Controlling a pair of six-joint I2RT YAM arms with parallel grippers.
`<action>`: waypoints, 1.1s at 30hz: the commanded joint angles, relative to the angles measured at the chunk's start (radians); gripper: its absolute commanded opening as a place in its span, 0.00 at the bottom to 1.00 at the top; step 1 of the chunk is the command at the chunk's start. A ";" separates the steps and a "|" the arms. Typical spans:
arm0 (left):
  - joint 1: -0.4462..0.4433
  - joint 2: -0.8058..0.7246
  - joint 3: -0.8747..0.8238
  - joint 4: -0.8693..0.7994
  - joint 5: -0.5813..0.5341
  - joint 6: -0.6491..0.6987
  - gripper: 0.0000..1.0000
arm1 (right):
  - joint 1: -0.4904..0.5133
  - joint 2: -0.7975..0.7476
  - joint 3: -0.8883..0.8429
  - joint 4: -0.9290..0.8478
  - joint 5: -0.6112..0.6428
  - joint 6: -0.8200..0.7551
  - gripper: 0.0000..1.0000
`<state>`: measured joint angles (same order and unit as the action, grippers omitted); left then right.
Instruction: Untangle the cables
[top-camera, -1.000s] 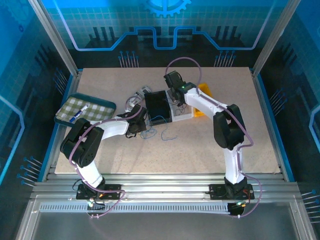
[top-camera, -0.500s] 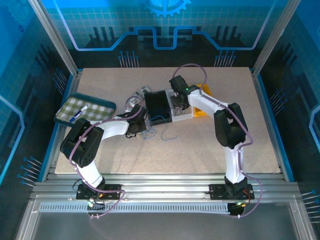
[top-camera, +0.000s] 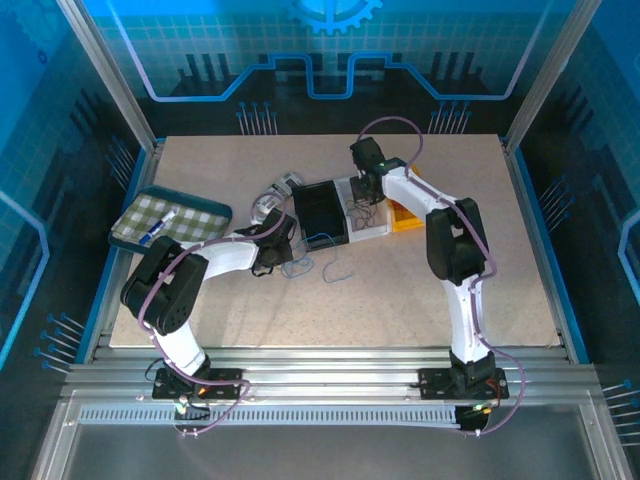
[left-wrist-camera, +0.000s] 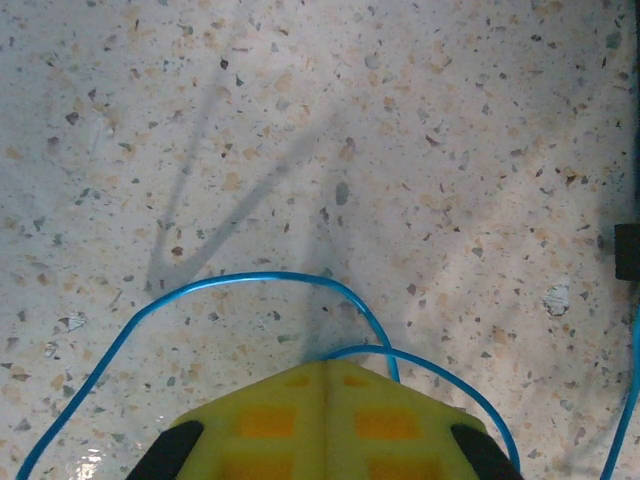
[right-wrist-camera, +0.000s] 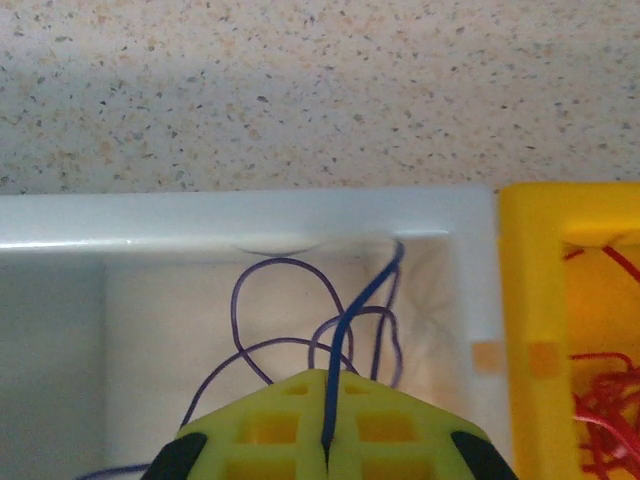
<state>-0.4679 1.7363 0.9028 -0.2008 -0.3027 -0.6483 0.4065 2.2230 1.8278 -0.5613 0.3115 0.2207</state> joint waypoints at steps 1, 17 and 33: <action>-0.009 0.022 0.016 -0.012 -0.006 0.013 0.00 | 0.001 0.047 0.035 -0.047 -0.046 0.006 0.00; -0.017 0.037 0.038 -0.027 -0.015 0.020 0.00 | 0.034 -0.015 -0.048 -0.002 -0.051 0.029 0.13; -0.017 0.022 0.028 -0.048 -0.049 -0.007 0.00 | 0.042 -0.364 -0.280 0.235 -0.045 -0.006 0.44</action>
<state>-0.4801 1.7485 0.9234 -0.2264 -0.3305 -0.6487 0.4332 1.9182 1.6226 -0.3859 0.3084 0.2382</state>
